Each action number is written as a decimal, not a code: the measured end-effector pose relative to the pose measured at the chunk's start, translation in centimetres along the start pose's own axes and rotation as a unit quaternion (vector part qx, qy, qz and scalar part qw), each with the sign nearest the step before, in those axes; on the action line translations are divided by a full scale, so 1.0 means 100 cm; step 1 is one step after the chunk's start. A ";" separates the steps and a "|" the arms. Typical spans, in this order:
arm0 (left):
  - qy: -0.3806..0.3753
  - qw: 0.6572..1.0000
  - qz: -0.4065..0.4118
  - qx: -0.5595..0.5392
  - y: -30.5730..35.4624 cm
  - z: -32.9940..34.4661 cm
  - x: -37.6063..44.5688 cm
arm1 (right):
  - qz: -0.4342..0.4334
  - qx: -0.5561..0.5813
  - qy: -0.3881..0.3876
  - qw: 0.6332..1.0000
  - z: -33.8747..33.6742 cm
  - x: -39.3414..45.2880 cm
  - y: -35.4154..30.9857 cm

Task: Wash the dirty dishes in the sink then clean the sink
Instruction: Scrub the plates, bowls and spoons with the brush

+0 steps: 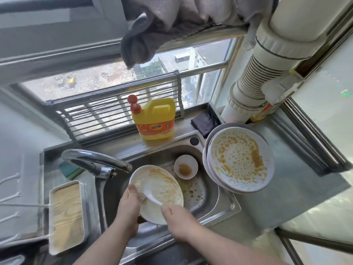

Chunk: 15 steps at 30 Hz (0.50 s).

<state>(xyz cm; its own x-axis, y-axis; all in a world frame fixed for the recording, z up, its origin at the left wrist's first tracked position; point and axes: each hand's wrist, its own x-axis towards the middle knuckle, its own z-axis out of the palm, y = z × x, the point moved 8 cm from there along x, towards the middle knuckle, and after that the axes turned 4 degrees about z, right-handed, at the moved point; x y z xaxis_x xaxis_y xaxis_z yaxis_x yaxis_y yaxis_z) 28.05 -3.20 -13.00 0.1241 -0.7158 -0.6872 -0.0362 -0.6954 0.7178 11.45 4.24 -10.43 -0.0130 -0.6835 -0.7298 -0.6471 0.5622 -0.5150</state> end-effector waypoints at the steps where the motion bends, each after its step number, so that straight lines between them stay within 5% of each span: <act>1: 0.029 1.000 0.002 -0.006 0.000 -0.009 0.002 | -0.009 -0.013 -0.017 1.000 0.010 -0.009 0.003; 7: 0.076 0.997 0.013 -0.001 -0.005 -0.059 0.010 | 0.086 -0.165 0.004 0.983 -0.043 -0.018 0.082; 15: 0.050 0.992 0.065 0.094 0.001 -0.063 0.004 | 0.089 -0.369 0.035 0.924 -0.084 0.013 0.076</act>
<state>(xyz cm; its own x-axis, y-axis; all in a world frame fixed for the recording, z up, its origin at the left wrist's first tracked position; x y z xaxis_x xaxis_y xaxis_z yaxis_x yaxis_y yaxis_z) 34.30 -3.19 -12.51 0.2046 -0.7967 -0.5686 -0.2422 -0.6041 0.7592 0.12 3.74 -11.55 -0.2020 -0.6534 -0.7296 -0.9735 0.2156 0.0764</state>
